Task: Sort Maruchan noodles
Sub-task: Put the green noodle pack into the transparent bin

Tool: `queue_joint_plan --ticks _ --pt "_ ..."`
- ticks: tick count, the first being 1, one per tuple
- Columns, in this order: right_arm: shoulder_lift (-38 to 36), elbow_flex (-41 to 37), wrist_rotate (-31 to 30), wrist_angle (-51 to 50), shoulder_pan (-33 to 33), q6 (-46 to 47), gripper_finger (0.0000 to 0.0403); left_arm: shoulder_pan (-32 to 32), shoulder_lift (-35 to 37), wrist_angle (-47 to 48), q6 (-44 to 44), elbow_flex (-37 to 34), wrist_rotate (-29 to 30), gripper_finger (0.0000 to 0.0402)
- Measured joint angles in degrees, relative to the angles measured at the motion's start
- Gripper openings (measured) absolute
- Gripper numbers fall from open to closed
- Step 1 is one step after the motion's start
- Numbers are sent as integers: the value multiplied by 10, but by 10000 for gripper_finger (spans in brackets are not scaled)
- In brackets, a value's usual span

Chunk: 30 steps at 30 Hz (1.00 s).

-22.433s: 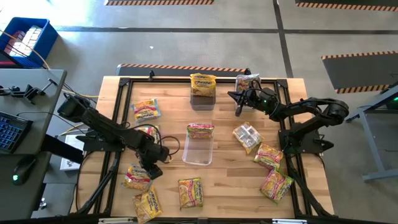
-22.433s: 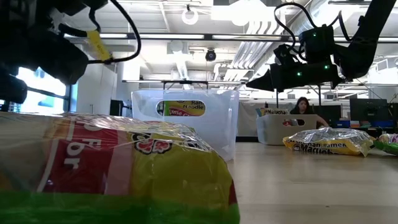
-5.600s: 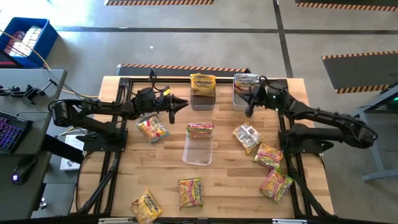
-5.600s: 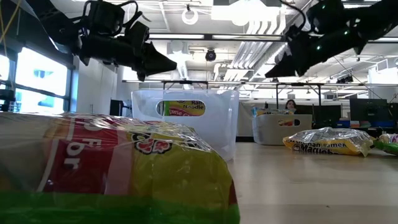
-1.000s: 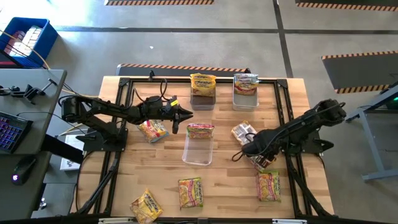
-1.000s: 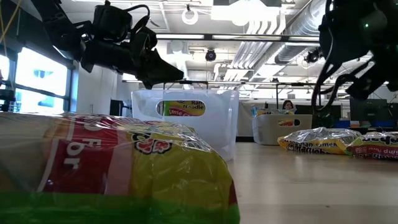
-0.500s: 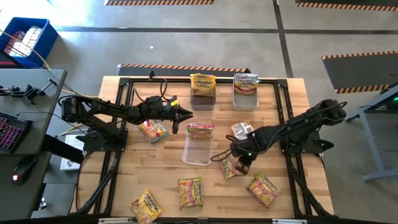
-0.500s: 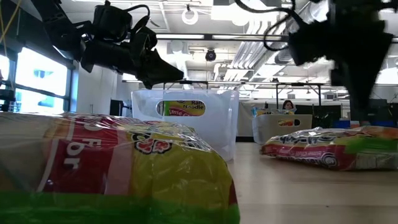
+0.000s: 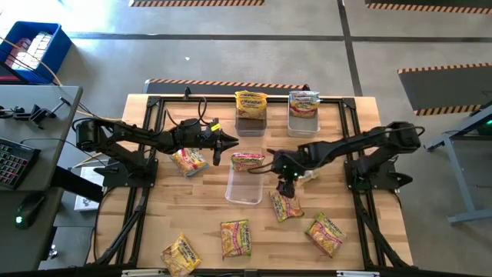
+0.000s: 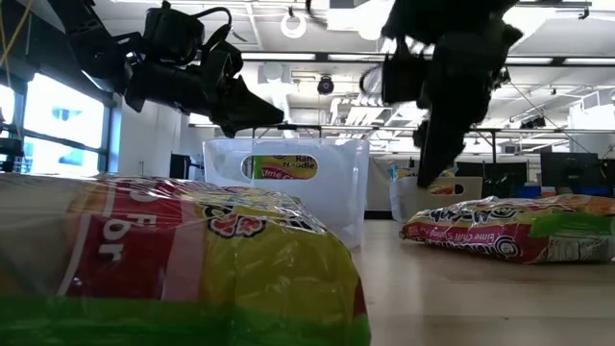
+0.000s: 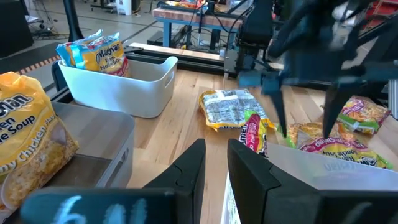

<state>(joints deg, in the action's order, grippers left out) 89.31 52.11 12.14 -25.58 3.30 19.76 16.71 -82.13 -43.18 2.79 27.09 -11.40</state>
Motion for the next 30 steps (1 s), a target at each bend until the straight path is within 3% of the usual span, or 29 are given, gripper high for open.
queue_joint_plan --ticks 10,14,23,30 --pt "112 -3 146 59 -15 -22 225 0 0 0 0 0 0 58" --pt "127 -2 167 64 -13 -22 198 0 0 0 0 0 0 58" --pt "122 -3 163 54 -13 -37 17 0 0 0 -1 0 0 58" --pt "80 -6 107 6 -12 -31 5 0 0 -1 0 0 0 58"
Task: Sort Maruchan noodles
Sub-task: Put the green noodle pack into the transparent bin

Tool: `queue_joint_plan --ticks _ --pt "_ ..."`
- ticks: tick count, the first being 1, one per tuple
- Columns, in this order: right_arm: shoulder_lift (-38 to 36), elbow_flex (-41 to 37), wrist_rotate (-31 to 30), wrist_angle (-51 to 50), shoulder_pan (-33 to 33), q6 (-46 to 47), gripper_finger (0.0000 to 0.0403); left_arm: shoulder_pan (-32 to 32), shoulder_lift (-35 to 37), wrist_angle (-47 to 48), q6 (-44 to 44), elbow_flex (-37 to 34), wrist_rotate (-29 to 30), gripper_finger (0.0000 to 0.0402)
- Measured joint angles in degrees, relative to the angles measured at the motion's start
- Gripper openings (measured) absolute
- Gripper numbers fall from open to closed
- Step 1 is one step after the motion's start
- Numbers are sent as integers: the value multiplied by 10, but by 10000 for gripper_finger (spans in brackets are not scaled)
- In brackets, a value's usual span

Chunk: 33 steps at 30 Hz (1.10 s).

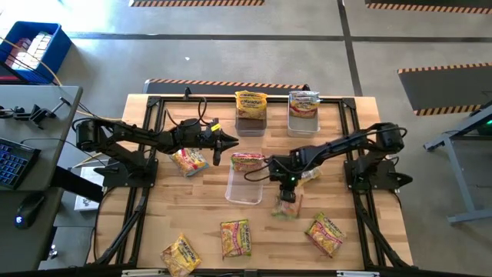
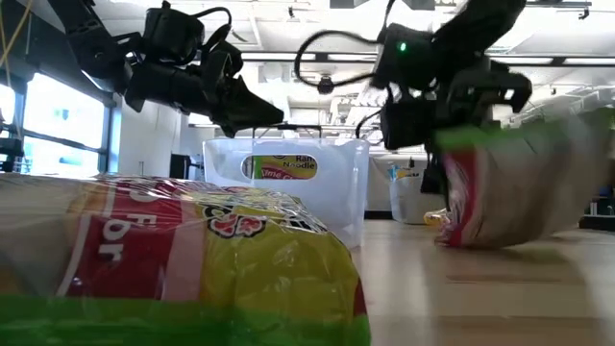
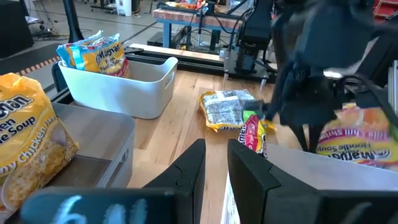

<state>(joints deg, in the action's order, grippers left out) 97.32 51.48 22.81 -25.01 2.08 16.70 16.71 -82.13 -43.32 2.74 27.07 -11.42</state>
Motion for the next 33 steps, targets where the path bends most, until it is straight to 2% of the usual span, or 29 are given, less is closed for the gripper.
queue_joint_plan --ticks 5,8,13,17,22,26,29,33 --pt "-68 0 -65 -55 10 44 1 0 0 0 1 0 0 58" --pt "-110 0 -83 -79 29 80 1 0 0 -1 1 0 0 58" --pt "-143 1 -116 -53 47 143 7 0 0 -2 1 0 0 58" --pt "-117 1 -102 -14 40 131 60 0 0 -3 1 0 0 58" --pt "-65 1 -88 -20 23 101 166 -1 0 -3 2 1 0 58" --pt "-26 1 -52 -1 12 77 236 -2 0 -3 2 1 0 58" --pt "-6 1 -36 10 9 68 258 -2 0 -3 1 1 0 58" --pt "12 2 -33 11 9 64 243 -2 0 -3 1 1 0 58"
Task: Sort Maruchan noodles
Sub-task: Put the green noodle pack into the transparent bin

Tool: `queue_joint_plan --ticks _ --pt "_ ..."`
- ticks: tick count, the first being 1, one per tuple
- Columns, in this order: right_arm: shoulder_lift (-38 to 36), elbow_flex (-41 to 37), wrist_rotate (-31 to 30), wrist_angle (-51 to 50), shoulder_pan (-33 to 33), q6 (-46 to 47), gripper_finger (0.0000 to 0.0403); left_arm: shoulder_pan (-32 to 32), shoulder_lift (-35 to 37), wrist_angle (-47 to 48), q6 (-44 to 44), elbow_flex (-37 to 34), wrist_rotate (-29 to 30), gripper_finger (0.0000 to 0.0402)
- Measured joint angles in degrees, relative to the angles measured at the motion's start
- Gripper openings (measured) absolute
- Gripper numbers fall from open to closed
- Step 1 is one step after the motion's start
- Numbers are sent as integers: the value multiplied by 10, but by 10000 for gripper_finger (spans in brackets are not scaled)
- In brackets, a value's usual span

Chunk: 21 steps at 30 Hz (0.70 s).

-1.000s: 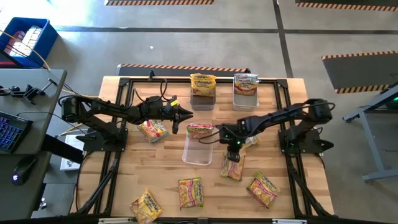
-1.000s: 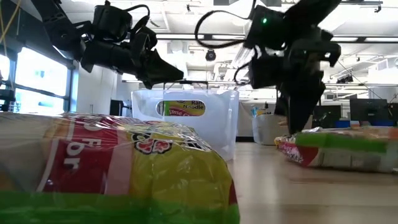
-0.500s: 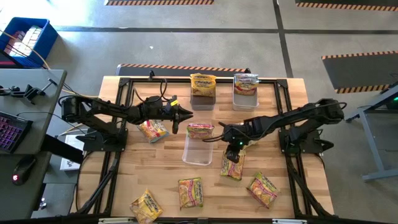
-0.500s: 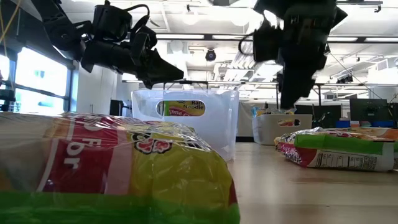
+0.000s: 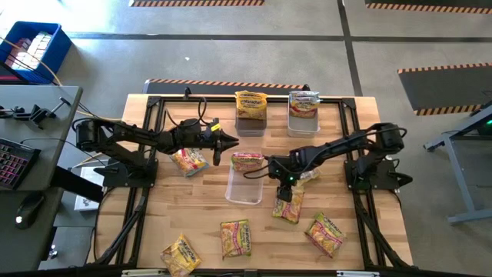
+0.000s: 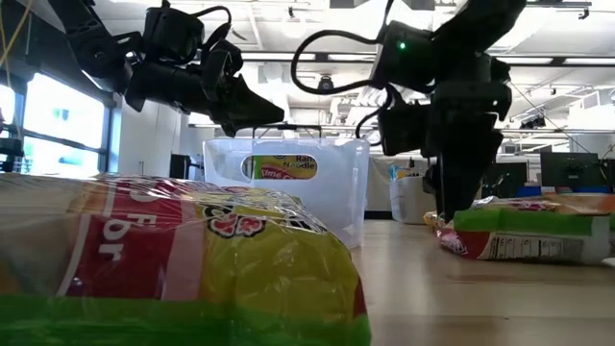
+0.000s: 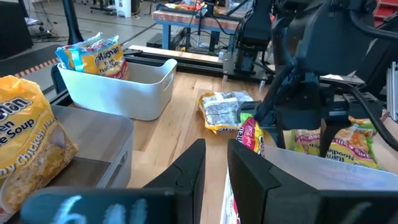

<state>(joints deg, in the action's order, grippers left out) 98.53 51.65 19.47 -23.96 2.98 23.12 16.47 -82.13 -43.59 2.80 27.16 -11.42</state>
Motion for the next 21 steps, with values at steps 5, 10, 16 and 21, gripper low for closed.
queue_joint_plan --ticks 5,10,16,21 --pt "4 1 -4 1 0 -6 153 0 0 0 0 0 0 58" --pt "5 1 8 1 0 -12 23 0 0 0 0 0 0 58" --pt "-24 0 -20 -11 1 -16 15 0 0 1 21 1 0 58" --pt "-92 0 -99 -32 7 -7 4 -1 0 7 55 18 -5 58"
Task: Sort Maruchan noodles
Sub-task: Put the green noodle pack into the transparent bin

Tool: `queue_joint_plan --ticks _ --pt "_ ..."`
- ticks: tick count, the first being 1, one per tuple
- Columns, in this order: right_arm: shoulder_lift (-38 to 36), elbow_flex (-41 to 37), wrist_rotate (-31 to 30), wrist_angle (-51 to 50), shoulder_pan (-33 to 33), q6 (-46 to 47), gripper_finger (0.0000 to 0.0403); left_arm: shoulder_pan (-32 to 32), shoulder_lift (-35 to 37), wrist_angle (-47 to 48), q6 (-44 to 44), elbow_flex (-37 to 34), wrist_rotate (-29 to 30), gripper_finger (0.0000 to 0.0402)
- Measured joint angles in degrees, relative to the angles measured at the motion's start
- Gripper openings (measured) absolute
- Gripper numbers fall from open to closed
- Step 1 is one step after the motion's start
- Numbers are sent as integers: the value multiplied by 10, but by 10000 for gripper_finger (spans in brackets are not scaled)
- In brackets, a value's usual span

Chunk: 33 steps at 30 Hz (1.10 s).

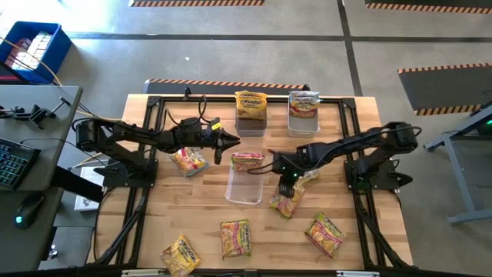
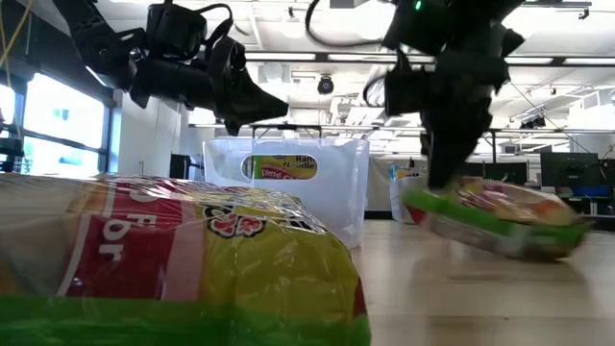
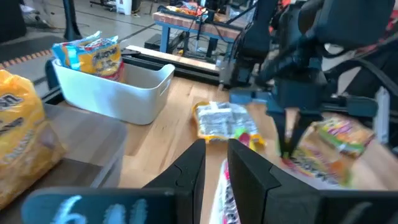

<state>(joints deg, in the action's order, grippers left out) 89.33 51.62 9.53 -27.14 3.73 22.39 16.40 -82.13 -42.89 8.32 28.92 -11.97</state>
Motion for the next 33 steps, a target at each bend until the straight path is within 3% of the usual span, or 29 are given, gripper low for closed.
queue_joint_plan --ticks 6,12,20,26,33 --pt "-62 0 -116 -9 39 36 1 -16 0 3 22 19 -39 63" --pt "-71 0 -246 -5 99 78 0 -61 -7 53 21 59 -40 89" --pt "-71 0 -398 1 176 112 0 -106 -86 83 25 142 -34 134" --pt "-71 0 -462 4 213 123 0 -125 -168 109 25 225 -32 144" --pt "-71 0 -488 6 226 123 0 -141 -241 165 21 312 -29 145"
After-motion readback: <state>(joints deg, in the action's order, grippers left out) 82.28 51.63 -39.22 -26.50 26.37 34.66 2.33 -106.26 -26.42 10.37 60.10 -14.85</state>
